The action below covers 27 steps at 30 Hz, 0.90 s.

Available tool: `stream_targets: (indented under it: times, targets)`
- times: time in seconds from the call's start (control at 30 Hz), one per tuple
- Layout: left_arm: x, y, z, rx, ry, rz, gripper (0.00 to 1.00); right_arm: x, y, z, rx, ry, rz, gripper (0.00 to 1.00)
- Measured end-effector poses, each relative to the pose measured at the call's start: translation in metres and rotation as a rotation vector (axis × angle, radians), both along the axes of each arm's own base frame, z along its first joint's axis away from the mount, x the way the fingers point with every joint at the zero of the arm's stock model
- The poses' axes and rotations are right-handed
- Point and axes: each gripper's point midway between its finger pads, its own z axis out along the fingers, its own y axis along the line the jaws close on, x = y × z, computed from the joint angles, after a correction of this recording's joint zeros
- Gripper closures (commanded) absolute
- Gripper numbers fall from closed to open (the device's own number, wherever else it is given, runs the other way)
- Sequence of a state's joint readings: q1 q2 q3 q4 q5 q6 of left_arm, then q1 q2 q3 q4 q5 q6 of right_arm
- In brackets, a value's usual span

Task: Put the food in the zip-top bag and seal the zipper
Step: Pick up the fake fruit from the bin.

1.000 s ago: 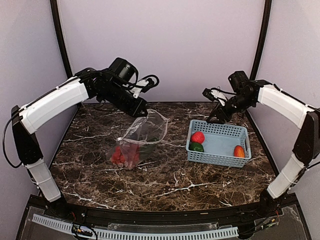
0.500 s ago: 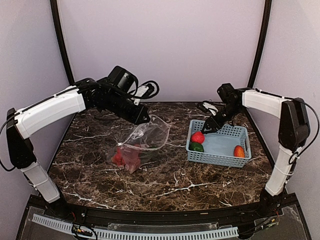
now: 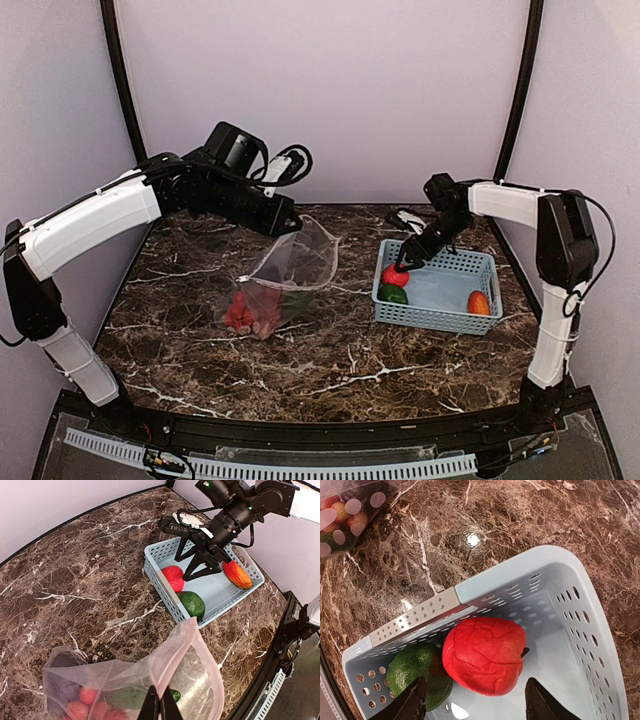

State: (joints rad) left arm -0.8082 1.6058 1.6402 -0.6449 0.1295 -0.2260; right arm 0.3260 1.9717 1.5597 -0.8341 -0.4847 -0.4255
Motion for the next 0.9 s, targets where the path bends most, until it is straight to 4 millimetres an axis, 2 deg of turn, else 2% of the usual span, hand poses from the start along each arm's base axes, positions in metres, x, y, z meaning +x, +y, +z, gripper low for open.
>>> stream_targets:
  times: [0.47, 0.73, 0.9]
  targets:
    - [-0.001, -0.006, 0.005, -0.038, 0.002, -0.015, 0.99, 0.010, 0.002, -0.028, -0.023, 0.040, 0.003, 0.31]
    - [-0.001, -0.009, 0.007, -0.053, 0.000, -0.021, 0.99, 0.010, 0.002, -0.035, -0.027, 0.055, 0.006, 0.29]
    - [-0.001, -0.010, 0.006, -0.055, 0.003, -0.024, 0.99, 0.009, 0.003, -0.035, -0.021, 0.055, 0.016, 0.38]
